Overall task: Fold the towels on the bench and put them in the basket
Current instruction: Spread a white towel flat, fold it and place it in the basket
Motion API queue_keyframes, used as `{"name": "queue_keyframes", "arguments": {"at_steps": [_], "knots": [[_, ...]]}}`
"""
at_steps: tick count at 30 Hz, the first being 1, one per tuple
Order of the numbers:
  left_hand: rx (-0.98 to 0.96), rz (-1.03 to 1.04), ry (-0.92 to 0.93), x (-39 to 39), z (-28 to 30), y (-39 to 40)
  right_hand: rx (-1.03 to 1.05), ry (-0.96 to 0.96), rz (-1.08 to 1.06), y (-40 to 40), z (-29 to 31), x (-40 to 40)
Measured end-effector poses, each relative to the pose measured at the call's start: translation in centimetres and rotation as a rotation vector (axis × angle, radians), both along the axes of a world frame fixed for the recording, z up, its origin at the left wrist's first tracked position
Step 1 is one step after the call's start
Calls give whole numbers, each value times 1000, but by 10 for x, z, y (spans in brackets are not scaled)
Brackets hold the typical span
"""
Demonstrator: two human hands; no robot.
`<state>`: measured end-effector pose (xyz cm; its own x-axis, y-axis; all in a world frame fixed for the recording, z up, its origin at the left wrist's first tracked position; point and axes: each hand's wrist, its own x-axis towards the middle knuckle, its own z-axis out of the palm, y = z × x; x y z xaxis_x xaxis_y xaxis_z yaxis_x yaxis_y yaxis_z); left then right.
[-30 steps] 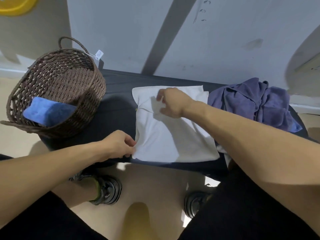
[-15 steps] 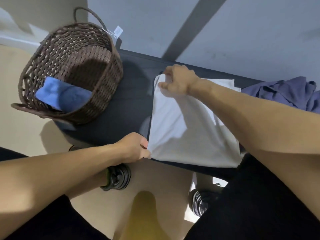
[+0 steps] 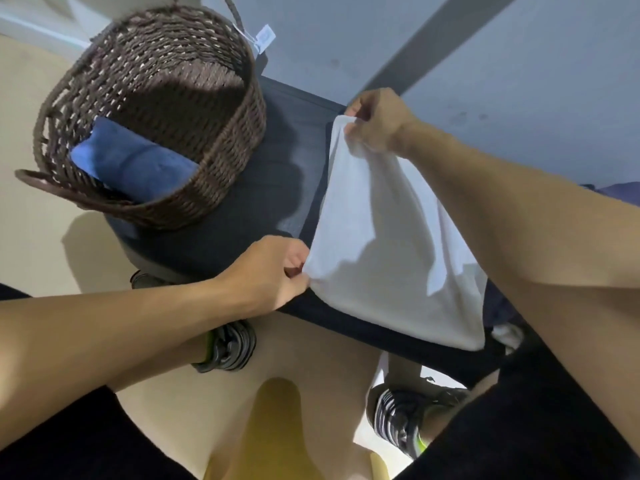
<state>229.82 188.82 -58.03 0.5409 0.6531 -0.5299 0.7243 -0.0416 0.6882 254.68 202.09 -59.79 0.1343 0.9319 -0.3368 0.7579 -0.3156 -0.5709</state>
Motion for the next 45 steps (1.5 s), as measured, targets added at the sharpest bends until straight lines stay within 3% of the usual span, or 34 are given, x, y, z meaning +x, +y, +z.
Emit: {"name": "queue_keyframes", "arguments": {"at_steps": [2, 6, 9, 12, 15, 19, 21, 24, 27, 31, 34, 38, 42, 45], "knots": [[104, 2, -17, -1, 4, 5, -55, -31, -24, 2, -8, 5], [244, -189, -52, -3, 5, 0, -115, 137, -113, 11, -13, 4], [218, -183, -71, -10, 1, -2, -80, 11, -76, 16, -12, -3], [136, -83, -89, -18, -3, -1, -27, 75, -136, 19, -13, -11], [113, -115, -161, -19, -1, 0, 50, 145, -288, 26, -19, -10], [411, -307, -249, -13, 8, 3, 116, 221, -384, 19, -28, -7], [468, -386, -241, -10, 11, 4, 130, 243, -363, 18, -29, -5], [435, -428, -152, -12, 3, 5, 156, 105, -263, 17, -20, -6], [377, -312, -63, -18, -5, 9, 208, -60, -135, 11, -8, -9], [283, -173, 9, -26, -11, 15, -63, -210, 153, -2, 1, -11], [137, -93, 42, -31, -14, 14, -135, -267, 185, -5, 5, -6], [82, -46, 60, -32, -17, 12, -205, -377, 292, -5, 11, 0], [75, -65, 106, -30, -17, 15, -68, -193, 87, 2, 11, 10], [45, -41, 145, -30, -19, 15, 4, -171, -22, 6, -1, 11]]}}
